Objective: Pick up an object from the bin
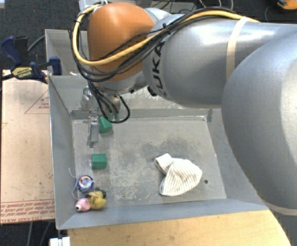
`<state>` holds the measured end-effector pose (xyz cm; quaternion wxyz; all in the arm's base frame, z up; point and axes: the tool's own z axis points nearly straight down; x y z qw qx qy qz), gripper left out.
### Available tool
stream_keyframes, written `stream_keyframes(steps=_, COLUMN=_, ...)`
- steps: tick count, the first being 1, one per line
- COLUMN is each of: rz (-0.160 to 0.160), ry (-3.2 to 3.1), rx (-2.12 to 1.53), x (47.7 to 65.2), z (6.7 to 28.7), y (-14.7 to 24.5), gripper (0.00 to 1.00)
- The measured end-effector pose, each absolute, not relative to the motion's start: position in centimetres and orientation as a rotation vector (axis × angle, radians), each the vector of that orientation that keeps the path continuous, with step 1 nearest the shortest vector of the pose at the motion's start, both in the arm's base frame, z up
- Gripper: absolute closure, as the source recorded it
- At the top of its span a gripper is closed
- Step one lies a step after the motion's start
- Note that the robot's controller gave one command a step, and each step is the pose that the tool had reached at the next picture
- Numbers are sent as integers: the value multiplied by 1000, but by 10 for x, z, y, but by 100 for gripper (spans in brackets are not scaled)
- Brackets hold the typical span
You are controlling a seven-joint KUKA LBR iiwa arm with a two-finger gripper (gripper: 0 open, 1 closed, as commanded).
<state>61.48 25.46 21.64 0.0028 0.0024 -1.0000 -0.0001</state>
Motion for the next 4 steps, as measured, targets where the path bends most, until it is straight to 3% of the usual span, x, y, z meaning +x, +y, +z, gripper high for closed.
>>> stream_keyframes(steps=1, rz=-2, ry=-3143, rx=-1, x=616, z=222, y=253, gripper=0)
stream_keyframes(steps=2, rz=-3, ry=-3127, rx=-276, x=558, z=91, y=253, gripper=0)
stream_keyframes(steps=3, rz=-8, ry=-3152, rx=30, x=565, z=152, y=249, gripper=0)
stream_keyframes(steps=4, rz=-3, ry=-3116, rx=-363, x=554, z=99, y=217, gripper=0)
